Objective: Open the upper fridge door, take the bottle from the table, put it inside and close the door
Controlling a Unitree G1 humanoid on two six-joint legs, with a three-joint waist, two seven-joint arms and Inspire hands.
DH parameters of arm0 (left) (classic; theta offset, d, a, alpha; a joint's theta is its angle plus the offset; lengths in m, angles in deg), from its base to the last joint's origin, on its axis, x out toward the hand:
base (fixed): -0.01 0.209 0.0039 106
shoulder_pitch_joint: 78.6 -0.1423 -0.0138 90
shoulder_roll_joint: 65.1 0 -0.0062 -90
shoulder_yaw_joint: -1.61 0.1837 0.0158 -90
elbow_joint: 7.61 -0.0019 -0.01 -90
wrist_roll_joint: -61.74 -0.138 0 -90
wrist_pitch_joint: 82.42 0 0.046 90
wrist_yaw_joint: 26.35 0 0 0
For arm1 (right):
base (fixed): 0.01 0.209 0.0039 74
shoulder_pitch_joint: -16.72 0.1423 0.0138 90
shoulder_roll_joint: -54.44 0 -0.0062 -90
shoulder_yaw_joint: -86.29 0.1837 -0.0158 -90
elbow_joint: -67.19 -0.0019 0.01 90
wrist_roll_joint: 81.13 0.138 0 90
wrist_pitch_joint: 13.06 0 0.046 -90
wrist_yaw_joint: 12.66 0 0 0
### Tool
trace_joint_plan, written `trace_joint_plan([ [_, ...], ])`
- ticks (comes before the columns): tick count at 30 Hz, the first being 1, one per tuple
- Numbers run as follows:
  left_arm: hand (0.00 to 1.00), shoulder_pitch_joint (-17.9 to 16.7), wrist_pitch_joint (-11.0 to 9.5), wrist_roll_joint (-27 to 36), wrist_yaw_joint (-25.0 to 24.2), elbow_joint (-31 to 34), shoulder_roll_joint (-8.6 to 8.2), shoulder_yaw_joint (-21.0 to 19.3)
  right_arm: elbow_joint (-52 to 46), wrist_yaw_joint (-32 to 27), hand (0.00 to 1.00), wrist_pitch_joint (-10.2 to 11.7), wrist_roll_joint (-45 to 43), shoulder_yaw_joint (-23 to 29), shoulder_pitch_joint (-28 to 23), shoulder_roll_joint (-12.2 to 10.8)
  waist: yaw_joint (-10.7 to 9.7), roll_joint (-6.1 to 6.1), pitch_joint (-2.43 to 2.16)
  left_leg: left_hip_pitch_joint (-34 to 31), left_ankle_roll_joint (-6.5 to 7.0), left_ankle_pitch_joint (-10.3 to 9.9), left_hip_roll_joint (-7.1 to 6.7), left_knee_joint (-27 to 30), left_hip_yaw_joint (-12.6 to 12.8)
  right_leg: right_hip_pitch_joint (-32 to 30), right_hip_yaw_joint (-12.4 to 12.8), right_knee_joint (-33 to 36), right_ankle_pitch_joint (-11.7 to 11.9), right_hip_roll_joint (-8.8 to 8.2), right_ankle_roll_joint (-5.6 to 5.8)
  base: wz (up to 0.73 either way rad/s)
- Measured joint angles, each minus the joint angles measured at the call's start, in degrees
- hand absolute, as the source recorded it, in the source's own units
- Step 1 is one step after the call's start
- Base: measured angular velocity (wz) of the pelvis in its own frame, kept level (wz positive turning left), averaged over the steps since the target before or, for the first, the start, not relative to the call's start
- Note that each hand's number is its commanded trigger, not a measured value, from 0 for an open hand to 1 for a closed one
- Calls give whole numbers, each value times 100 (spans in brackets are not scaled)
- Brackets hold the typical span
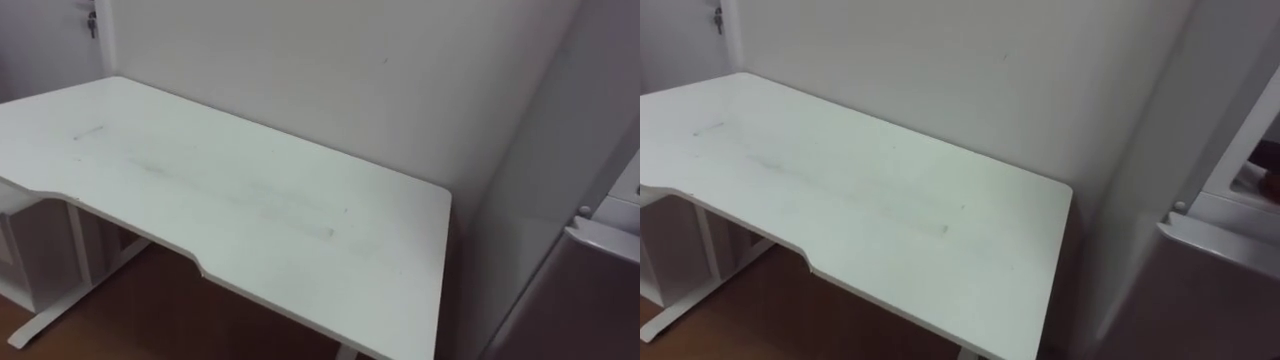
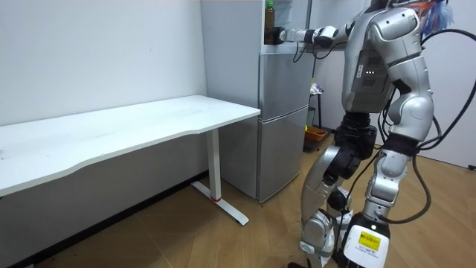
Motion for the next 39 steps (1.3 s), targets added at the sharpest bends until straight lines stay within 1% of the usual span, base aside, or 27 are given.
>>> trace_joint_plan([
  [6, 0, -14, 41, -3, 49, 18, 0, 2, 0, 114, 0, -27, -9, 0, 0, 3, -20, 84, -34, 40, 0, -3, 2, 7, -10, 53, -1, -5, 0, 3, 0, 0],
  [10, 0, -45, 41, 0, 168, 28, -22, 46, -12, 95, 0, -129, -267, 0, 0, 2, -54, 96, -32, 106, -1, -1, 0, -15, -2, 108, 13, 1, -3, -2, 1, 0],
  [13, 0, -60, 40, -6, 240, 23, -115, 109, -170, -78, 0, -228, -395, 5, -6, 2, -124, 100, -32, 228, 7, 6, -32, -101, 8, 141, 43, 5, -46, -46, 27, -1],
  [14, 0, -60, 40, -6, 240, 17, -128, 109, -225, -117, 0, -229, -396, 8, -10, 2, -129, 100, -35, 253, 8, 13, -35, -131, 20, 142, 59, 3, -47, -54, 28, -12],
  [15, 0, -69, 40, -22, 238, 16, -153, 108, -360, -184, 0, -229, -407, 16, -10, 2, -129, 101, -40, 317, 7, 27, -35, -198, 68, 148, 106, 3, -48, -58, 28, -19],
  [16, 0, -81, 40, -18, 235, 16, -196, 99, -553, -257, 0, -228, -431, 30, -9, 2, -136, 118, -60, 330, 5, 31, -33, -208, 94, 162, 149, 10, -46, -54, 28, -19],
  [18, 0, -80, 39, -12, 227, 18, -274, 99, -869, -289, 0, -225, -507, 74, -11, 2, -201, 136, -69, 388, 6, 32, -33, -258, 129, 195, 154, 19, -34, -57, 27, -10],
  [19, 0, -82, 39, 4, 214, 22, -316, 105, -1139, -289, 0, -224, -669, 77, -72, 0, -276, 158, -53, 418, 7, 30, -34, -285, 138, 250, 145, -3, -35, -60, 31, 0],
  [20, 0, -85, 39, 4, 207, 23, -329, 107, -1294, -283, 0, -221, -695, 78, -127, 0, -292, 163, -50, 424, 7, 30, -37, -301, 138, 254, 144, -4, -40, -65, 37, 0],
  [21, 0, -84, 37, 10, 201, 45, -340, 109, -1609, -273, 0, -221, -829, 101, -263, 0, -332, 160, -58, 449, 6, 31, -36, -335, 150, 258, 151, -5, -43, -66, 41, 0],
  [23, 0, -80, 27, 108, 199, 109, -339, 115, -2000, -268, 0, -218, -1040, 196, -472, -1, -385, 166, -54, 488, 5, 30, -34, -358, 167, 263, 155, -11, -49, -66, 45, -6],
  [24, 0, -80, 14, 154, 199, 109, -340, 124, -2160, -267, 0, -209, -1127, 238, -598, -3, -398, 175, -48, 515, 6, 29, -34, -380, 192, 273, 166, -11, -50, -71, 48, -10],
  [27, 0, -71, 26, 239, 205, 109, -341, 176, -2504, -274, 0, -210, -1128, 239, -911, -3, -439, 224, -57, 536, 13, 23, -32, -389, 237, 264, 219, -3, -51, -80, 49, -8],
  [29, 0, -61, 26, 270, 214, 109, -343, 224, -2607, -275, 0, -211, -1125, 238, -1038, -4, -447, 257, -40, 569, 15, 23, -29, -402, 275, 261, 283, 3, -50, -81, 50, -12],
  [30, 0, -63, 26, 337, 214, 106, -344, 225, -2631, -282, 0, -216, -1122, 238, -1073, -4, -450, 280, -39, 605, 17, 26, -30, -439, 303, 263, 319, 5, -49, -83, 50, -17],
  [33, 0, -76, 28, 372, 218, 106, -345, 219, -2759, -325, 0, -216, -1120, 265, -1083, -3, -484, 338, -72, 641, 17, 29, -34, -492, 330, 271, 346, 1, -51, -88, 53, -8],
  [39, 0, -90, 29, 454, 218, 105, -354, 210, -2856, -336, 0, -215, -1109, 297, -1087, -2, -521, 338, -71, 930, 9, 52, -37, -701, 419, 465, 451, -94, -59, -74, 67, -7],
])
